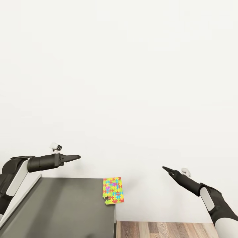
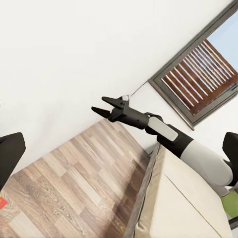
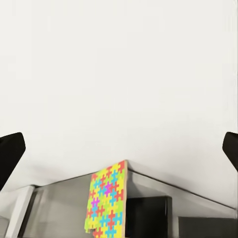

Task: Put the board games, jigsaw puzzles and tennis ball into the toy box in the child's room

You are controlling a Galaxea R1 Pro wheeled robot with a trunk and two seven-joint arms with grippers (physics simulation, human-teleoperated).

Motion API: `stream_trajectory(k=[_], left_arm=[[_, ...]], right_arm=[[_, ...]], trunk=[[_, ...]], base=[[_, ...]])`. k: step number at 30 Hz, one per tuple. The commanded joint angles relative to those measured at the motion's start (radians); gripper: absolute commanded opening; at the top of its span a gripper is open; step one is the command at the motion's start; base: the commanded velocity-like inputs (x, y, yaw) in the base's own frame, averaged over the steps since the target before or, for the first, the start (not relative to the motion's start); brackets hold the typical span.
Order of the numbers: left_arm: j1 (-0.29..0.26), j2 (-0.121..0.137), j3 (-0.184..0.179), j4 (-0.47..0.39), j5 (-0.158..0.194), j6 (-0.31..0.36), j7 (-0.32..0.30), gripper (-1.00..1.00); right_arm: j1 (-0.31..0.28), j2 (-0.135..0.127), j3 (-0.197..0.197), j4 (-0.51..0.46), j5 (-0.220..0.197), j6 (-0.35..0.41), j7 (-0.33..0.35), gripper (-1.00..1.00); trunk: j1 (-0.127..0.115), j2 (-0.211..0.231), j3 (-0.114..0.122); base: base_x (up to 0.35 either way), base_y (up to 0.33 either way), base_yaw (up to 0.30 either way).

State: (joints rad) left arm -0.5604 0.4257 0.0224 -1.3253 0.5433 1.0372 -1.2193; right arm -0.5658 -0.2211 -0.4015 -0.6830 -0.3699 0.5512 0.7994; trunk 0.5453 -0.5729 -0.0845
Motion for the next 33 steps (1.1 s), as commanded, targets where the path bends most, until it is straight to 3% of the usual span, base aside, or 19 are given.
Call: stream_trajectory(k=[1, 5, 10, 19, 33], left_arm=[[-0.001, 0.000, 0.000, 0.000, 0.004, 0.007, -0.002, 1.00], [-0.001, 0.005, 0.002, 0.000, 0.009, 0.008, -0.004, 1.00], [-0.001, 0.007, 0.027, 0.001, 0.010, 0.007, -0.006, 1.00], [-0.001, 0.007, 0.036, 0.001, 0.009, 0.008, -0.006, 1.00], [-0.001, 0.004, 0.036, 0.001, 0.002, 0.006, -0.006, 1.00]], right_arm=[[-0.001, 0.000, -0.002, 0.000, -0.005, 0.010, -0.014, 1.00], [-0.002, 0.000, -0.003, 0.001, -0.010, 0.016, -0.046, 1.00], [-0.002, 0.000, -0.003, 0.002, -0.014, 0.021, -0.057, 1.00], [-0.002, 0.000, -0.003, 0.001, -0.015, 0.024, -0.058, 1.00], [-0.002, 0.001, -0.002, 0.001, -0.014, 0.033, -0.061, 1.00]], trunk=[[0.004, -0.009, -0.005], [0.020, -0.037, -0.018], [0.020, -0.037, -0.018], [0.020, -0.037, -0.018], [0.073, -0.135, -0.062]], base=[[0.000, 0.000, 0.000], [0.000, 0.000, 0.000], [0.000, 0.000, 0.000], [0.000, 0.000, 0.000], [0.000, 0.000, 0.000]])
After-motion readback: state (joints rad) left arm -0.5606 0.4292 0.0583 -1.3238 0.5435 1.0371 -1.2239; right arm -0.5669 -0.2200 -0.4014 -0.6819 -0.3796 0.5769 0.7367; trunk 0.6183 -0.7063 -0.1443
